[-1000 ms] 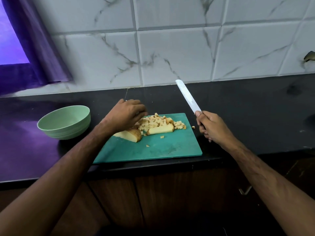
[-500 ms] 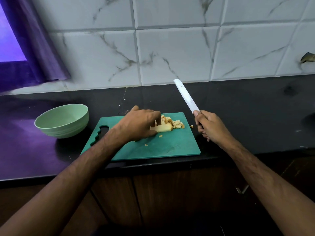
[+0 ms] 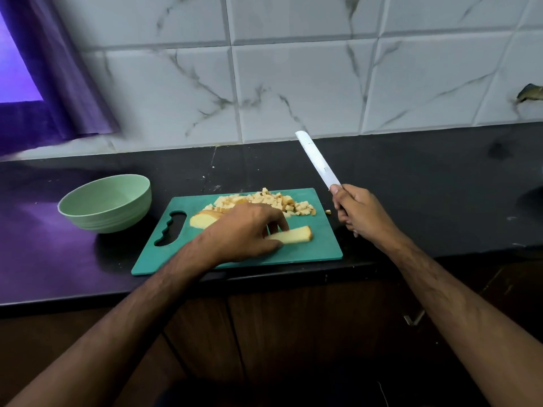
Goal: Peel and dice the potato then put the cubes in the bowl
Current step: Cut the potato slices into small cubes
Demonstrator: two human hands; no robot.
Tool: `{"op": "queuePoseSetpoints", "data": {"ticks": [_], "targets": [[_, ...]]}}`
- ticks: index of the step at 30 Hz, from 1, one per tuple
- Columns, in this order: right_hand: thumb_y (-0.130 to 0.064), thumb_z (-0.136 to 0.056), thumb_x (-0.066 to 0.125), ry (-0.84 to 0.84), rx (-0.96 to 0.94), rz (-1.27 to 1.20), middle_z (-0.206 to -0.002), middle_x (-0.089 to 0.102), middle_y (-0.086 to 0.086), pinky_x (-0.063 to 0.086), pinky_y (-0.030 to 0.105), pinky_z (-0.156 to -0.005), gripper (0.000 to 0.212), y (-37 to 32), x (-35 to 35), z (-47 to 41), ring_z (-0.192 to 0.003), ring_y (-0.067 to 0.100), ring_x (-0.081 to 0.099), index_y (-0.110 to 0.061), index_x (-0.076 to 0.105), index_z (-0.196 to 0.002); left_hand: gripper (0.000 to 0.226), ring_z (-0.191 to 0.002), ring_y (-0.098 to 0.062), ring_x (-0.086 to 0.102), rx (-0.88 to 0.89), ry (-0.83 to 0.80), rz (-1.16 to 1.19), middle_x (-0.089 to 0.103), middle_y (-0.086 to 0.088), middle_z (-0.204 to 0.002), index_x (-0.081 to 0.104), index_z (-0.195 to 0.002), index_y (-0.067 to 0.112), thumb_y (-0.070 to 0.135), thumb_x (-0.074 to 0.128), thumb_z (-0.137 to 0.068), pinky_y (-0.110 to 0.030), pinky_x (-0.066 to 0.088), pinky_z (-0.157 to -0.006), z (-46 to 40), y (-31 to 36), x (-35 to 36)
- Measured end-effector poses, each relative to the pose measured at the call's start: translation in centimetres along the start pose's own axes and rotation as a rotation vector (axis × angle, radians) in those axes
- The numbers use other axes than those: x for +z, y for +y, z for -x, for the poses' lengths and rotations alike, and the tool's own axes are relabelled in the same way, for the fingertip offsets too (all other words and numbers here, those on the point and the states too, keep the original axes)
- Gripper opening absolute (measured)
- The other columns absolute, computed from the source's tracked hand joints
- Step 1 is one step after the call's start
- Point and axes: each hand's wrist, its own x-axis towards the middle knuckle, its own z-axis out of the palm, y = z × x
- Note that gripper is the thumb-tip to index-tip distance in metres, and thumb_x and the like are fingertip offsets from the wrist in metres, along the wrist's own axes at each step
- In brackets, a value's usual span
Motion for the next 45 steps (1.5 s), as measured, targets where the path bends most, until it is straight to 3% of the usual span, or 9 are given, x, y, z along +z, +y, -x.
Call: {"op": "queuePoseSetpoints", "data": {"ticks": [5, 12, 18, 21, 26, 30, 35, 41, 45], "targets": [[-0.046, -0.106, 0.044, -0.006, -0.001, 0.018, -0.049, 0.044, -0.009, 0.034, 0.027, -0.041, 0.042, -0.1, 0.1, 0.2, -0.041, 0.007, 0.036, -0.016, 0.051, -0.078, 0.023, -0.074, 0.000, 0.059, -0.186, -0.015, 0.172, 0.066, 0.014, -0.085, 0.076, -0.105, 0.022, 0.023, 0.084, -0.083, -0.008, 0.041, -0.064, -0.3, -0.7, 0.2], [-0.046, -0.106, 0.045, 0.002, -0.003, 0.016, -0.048, 0.044, -0.009, 0.034, 0.027, -0.042, 0.042, -0.1, 0.1, 0.1, -0.041, 0.007, 0.037, -0.015, 0.052, -0.078, 0.016, -0.084, -0.011, 0.065, -0.265, 0.218, -0.067, 0.070, 0.012, -0.091, 0.072, -0.097, 0.027, 0.033, 0.080, -0.084, -0.035, 0.051, -0.083, -0.3, -0.9, 1.2], [-0.047, -0.106, 0.045, 0.004, 0.000, 0.019, -0.048, 0.045, -0.010, 0.035, 0.028, -0.042, 0.042, 0.0, 0.1, 0.1, -0.042, 0.008, 0.038, -0.016, 0.052, -0.078, 0.016, -0.091, -0.012, 0.066, -0.271, 0.269, -0.195, 0.073, 0.011, -0.097, 0.068, -0.102, 0.030, 0.037, 0.074, -0.089, -0.031, 0.033, -0.086, -0.4, -1.0, 1.4], [-0.047, -0.106, 0.045, 0.003, -0.003, 0.017, -0.049, 0.044, -0.009, 0.034, 0.027, -0.042, 0.043, 0.0, 0.1, 0.1, -0.042, 0.008, 0.037, -0.016, 0.052, -0.078, 0.016, -0.082, -0.012, 0.066, -0.250, 0.305, -0.114, 0.074, 0.009, -0.096, 0.074, -0.102, 0.026, 0.034, 0.076, -0.089, -0.040, 0.050, -0.090, -0.4, -1.1, 1.2], [-0.047, -0.106, 0.045, 0.002, 0.001, 0.012, -0.047, 0.043, -0.010, 0.034, 0.027, -0.043, 0.043, 0.1, 0.1, 0.0, -0.040, 0.007, 0.036, -0.016, 0.051, -0.077, 0.017, -0.078, -0.009, 0.061, -0.147, 0.307, -0.013, 0.069, 0.010, -0.092, 0.079, -0.103, 0.024, 0.030, 0.079, -0.087, -0.041, 0.054, -0.080, 0.7, -0.5, 1.0], [-0.047, -0.106, 0.045, 0.007, -0.002, 0.025, -0.048, 0.044, -0.010, 0.035, 0.027, -0.043, 0.043, -0.1, 0.1, 0.1, -0.041, 0.007, 0.037, -0.016, 0.051, -0.077, 0.030, -0.090, -0.003, 0.059, -0.066, 0.207, -0.070, 0.064, 0.019, -0.097, 0.068, -0.122, 0.033, 0.043, 0.070, -0.093, -0.039, 0.043, -0.091, 2.1, 0.3, 1.8], [-0.048, -0.106, 0.045, -0.006, 0.040, 0.055, -0.049, 0.045, -0.009, 0.037, 0.028, -0.043, 0.043, -0.7, -0.1, 0.6, -0.041, 0.007, 0.038, -0.017, 0.052, -0.078, 0.031, -0.098, -0.005, 0.056, 0.071, 0.192, -0.185, 0.063, 0.014, -0.108, 0.061, -0.126, 0.032, 0.046, 0.057, -0.099, -0.038, 0.040, -0.084, 2.7, -0.2, 2.0], [-0.046, -0.107, 0.042, -0.269, 0.174, 0.431, -0.063, 0.057, -0.003, 0.043, 0.027, -0.044, 0.041, -4.2, -1.7, 5.3, -0.045, 0.008, 0.049, -0.015, 0.058, -0.085, 0.039, -0.101, -0.004, 0.051, 0.144, 0.132, -0.121, 0.057, 0.013, -0.106, 0.062, -0.128, 0.030, 0.045, 0.042, -0.099, -0.035, 0.031, -0.082, 3.3, -1.7, 2.3], [-0.053, -0.106, 0.036, -0.338, 0.116, 0.853, -0.084, 0.064, -0.004, 0.055, 0.041, -0.070, 0.040, -6.4, -2.5, 8.6, -0.074, 0.011, 0.061, -0.025, 0.058, -0.087, 0.042, -0.102, -0.005, 0.048, 0.159, 0.123, -0.056, 0.055, 0.011, -0.105, 0.063, -0.131, 0.030, 0.040, 0.045, -0.095, -0.036, 0.027, -0.083, 3.4, -2.1, 2.5]]}}
